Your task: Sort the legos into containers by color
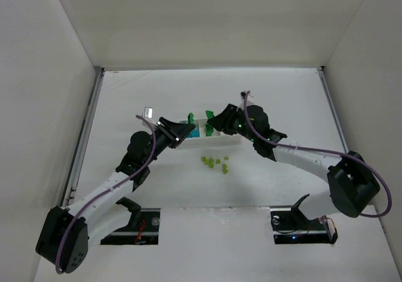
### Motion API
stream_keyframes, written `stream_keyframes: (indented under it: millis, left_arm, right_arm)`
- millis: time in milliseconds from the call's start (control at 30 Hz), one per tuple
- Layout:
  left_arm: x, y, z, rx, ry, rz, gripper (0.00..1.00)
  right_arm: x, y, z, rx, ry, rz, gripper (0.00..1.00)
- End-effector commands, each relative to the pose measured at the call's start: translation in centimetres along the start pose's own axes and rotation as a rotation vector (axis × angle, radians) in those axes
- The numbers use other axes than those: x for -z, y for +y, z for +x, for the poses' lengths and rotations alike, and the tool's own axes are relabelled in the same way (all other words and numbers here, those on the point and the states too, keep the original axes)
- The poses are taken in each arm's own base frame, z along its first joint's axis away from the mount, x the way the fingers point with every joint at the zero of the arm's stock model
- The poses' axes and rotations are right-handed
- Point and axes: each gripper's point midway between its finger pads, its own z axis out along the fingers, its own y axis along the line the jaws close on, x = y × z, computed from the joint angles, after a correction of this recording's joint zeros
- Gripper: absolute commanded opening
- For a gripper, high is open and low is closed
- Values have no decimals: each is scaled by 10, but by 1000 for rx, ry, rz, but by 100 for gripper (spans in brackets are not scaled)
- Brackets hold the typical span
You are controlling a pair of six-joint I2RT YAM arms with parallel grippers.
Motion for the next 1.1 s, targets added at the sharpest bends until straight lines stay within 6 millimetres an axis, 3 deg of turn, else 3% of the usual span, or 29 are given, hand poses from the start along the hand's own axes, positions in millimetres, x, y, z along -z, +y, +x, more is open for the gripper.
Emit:
stream_keyframes:
  millis: [0,300,733,900,1067]
  left_arm:
    - [3,3,-6,-133,-19,-47,17]
    - [7,14,-8,-226,-25,-113,17]
    - [-2,21,-5,-238,-3,-125,17]
    - [-5,21,-5,-240,0,-127,17]
    - [-13,22,-4,-255,14,-136,17]
  right_arm:
    - [-14,-19,-2,139,0,138,37]
    - [-41,-46,12,245,94,295,38]
    - [-56,-45,15,249,99,298,51]
    - [-57,-42,11,246,88,290,55]
    - [-39,-31,-2,232,19,256,55]
